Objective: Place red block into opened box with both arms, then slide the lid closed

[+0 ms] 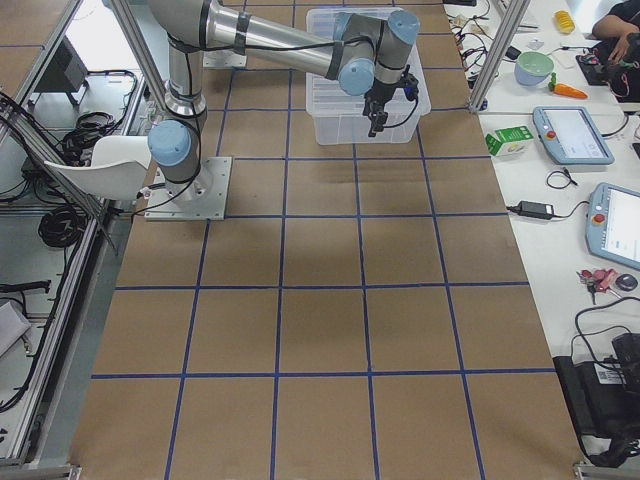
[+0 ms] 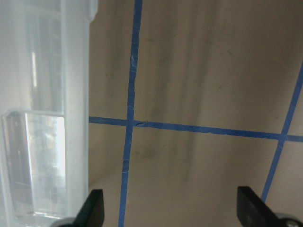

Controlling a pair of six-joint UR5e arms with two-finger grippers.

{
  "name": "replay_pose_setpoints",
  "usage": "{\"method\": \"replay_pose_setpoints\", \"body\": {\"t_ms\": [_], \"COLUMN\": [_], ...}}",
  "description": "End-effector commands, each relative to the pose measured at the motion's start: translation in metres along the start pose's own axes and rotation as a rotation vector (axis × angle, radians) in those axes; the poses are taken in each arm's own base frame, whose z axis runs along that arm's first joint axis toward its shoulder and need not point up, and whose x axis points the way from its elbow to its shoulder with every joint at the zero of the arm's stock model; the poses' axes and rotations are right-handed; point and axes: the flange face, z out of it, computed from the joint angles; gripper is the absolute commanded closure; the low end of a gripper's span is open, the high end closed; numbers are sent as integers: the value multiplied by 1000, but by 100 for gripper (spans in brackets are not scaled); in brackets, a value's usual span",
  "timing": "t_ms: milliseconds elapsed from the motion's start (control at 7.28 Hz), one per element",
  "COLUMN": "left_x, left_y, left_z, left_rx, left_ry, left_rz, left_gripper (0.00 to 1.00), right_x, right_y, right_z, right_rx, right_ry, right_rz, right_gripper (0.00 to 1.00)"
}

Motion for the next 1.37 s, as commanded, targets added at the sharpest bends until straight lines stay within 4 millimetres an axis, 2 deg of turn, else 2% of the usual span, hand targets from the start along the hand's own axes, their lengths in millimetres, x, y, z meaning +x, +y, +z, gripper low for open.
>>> {"method": "replay_pose_setpoints", "body": {"t_ms": [0,137,275,412,549,687,962,1236], "left_x": [1,2,1,3,3,3,4,4], "left_y": [0,0,0,0,0,0,0,0], "left_z": [2,0,1,0,1,0,1,4], "left_rx": [-4,-1,-2,1,-1,1,2,-3], "left_ry": [0,1,0,-1,-2,-1,-2,-5], "left_rz": [0,2,2,5,5,5,8,9], "left_gripper": [0,0,0,0,0,0,0,0], "right_x": [-3,-14,-35,-63,-78,-77,-58,-43], "right_y": [35,66,86,93,98,106,118,115], "right_z": [-67,-97,-106,-110,-110,-119,-133,-131], "right_rx": [66,83,62,65,68,83,97,97], "right_ry": [11,11,10,12,30,19,14,-75], "right_rz": [80,114,89,92,67,68,108,153], "right_gripper": [0,0,0,0,0,0,0,0]}}
